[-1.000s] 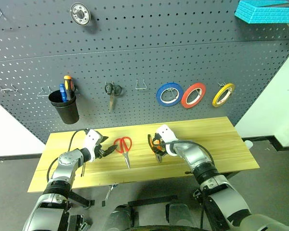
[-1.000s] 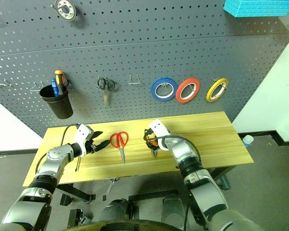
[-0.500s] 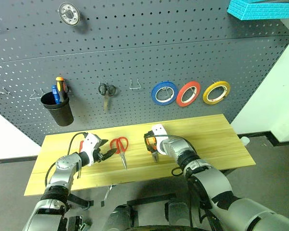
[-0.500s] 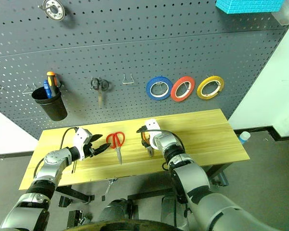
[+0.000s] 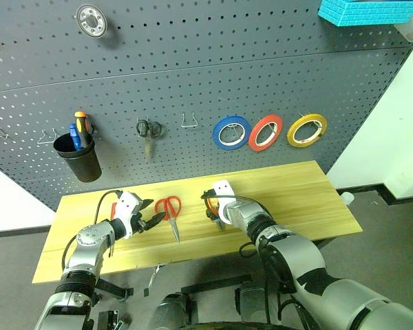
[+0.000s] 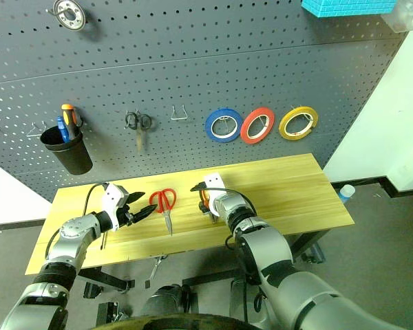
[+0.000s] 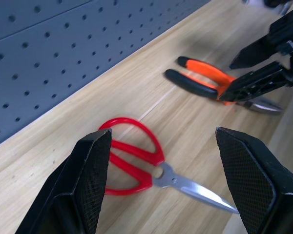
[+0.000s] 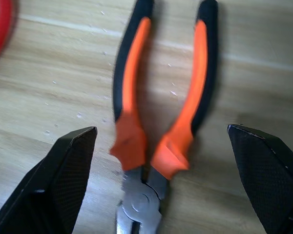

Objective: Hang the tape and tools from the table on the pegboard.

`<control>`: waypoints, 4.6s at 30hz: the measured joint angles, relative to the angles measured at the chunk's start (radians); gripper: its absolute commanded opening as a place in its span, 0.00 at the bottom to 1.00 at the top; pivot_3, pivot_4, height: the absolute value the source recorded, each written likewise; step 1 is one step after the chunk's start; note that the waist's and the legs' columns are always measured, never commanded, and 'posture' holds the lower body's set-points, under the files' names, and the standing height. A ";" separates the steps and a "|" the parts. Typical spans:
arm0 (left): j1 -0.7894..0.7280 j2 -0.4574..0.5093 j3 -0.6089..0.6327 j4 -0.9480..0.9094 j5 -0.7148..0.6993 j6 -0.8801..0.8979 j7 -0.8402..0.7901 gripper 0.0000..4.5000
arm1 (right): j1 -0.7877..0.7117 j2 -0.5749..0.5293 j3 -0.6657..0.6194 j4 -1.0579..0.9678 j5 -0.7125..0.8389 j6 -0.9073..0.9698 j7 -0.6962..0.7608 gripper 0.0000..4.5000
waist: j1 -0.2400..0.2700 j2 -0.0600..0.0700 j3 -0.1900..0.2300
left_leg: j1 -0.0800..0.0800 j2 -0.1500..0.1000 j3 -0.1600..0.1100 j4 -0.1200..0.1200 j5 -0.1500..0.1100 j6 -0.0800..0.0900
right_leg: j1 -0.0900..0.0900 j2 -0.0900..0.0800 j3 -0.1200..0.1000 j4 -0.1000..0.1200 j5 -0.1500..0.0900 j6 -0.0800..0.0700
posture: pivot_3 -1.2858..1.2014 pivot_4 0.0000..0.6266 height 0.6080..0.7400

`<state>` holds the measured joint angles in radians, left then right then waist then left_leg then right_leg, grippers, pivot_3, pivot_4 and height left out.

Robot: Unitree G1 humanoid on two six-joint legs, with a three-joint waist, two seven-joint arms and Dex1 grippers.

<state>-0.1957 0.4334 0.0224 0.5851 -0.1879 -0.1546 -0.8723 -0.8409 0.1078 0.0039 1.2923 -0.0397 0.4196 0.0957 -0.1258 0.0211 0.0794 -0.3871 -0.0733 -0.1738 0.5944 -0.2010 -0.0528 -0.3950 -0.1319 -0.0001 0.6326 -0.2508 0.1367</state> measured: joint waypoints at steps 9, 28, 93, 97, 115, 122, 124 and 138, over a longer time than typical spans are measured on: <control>0.071 0.009 0.013 -0.078 -0.022 0.030 0.002 0.79 | 0.000 0.007 -0.005 0.002 0.002 -0.015 0.002 0.45 | 0.003 0.000 0.011 | 0.000 0.000 0.000 0.000 0.000 0.000 | 0.000 0.000 0.000 0.000 -0.001 -0.003 | 0.50 0.17 1.00; 0.147 -0.022 0.129 -0.213 -0.152 -0.017 0.001 0.79 | 0.214 -0.170 0.247 -0.319 -0.183 -0.237 0.266 0.45 | 0.006 -0.001 0.020 | -0.002 0.000 0.000 -0.002 0.000 0.000 | -0.003 0.000 0.001 -0.001 -0.001 -0.001 | 0.49 0.12 1.00; 0.145 -0.280 0.121 -0.430 -0.140 -0.350 0.307 0.79 | -0.323 -0.095 -0.079 -0.046 0.094 -1.113 0.271 0.45 | 0.085 -0.021 0.115 | -0.011 0.001 0.003 -0.003 0.001 -0.001 | -0.013 0.000 0.003 -0.002 0.003 -0.008 | 0.54 0.29 1.00; 0.142 -0.280 0.116 -0.430 -0.140 -0.348 0.307 0.79 | -0.323 -0.097 -0.080 -0.038 0.083 -1.110 0.279 0.62 | 0.083 -0.021 0.115 | -0.011 0.001 0.003 -0.003 0.001 -0.001 | -0.013 0.001 0.003 -0.002 0.003 -0.008 | 0.54 0.28 1.00; 0.074 -0.277 0.116 -0.395 -0.172 -0.353 0.266 0.79 | -0.238 -0.150 -0.076 -0.096 0.030 -1.228 0.248 0.99 | 0.085 -0.021 0.114 | -0.011 0.001 0.003 -0.003 0.003 -0.005 | -0.013 0.001 0.003 -0.002 0.005 -0.009 | 0.53 0.21 1.00; 0.116 -0.215 0.118 -0.391 -0.102 -0.315 0.313 0.79 | 0.029 -0.305 -0.053 -0.474 0.067 -1.232 0.343 0.99 | 0.080 -0.022 0.114 | -0.011 0.001 0.005 -0.003 0.004 -0.006 | -0.013 0.001 0.005 -0.002 0.005 -0.008 | 0.51 0.20 1.00; 0.128 -0.212 0.112 -0.392 -0.080 -0.270 0.336 0.79 | 0.106 -0.335 -0.034 -0.595 0.106 -1.166 0.404 0.99 | 0.077 -0.022 0.114 | -0.010 0.002 0.006 -0.003 0.004 -0.006 | -0.013 0.002 0.006 -0.002 0.005 -0.008 | 0.50 0.21 1.00; -0.001 -0.416 -0.068 -0.517 0.191 0.832 0.805 0.99 | 0.681 -0.794 0.140 -1.385 0.416 -0.421 0.941 1.00 | 0.102 -0.026 0.113 | -0.021 0.002 0.008 0.015 0.003 -0.006 | -0.013 0.000 0.002 -0.004 0.005 -0.004 | 0.49 0.21 1.00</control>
<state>-0.1967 0.0172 -0.0456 0.0682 0.0035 0.6778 -0.0672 -0.1601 -0.6865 0.1438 -0.0927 0.3759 -0.0011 1.0364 -0.0234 -0.0048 0.1926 -0.4079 -0.0717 -0.1655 0.6096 -0.1984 -0.0588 -0.4077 -0.1323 0.0015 0.6282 -0.2462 0.1330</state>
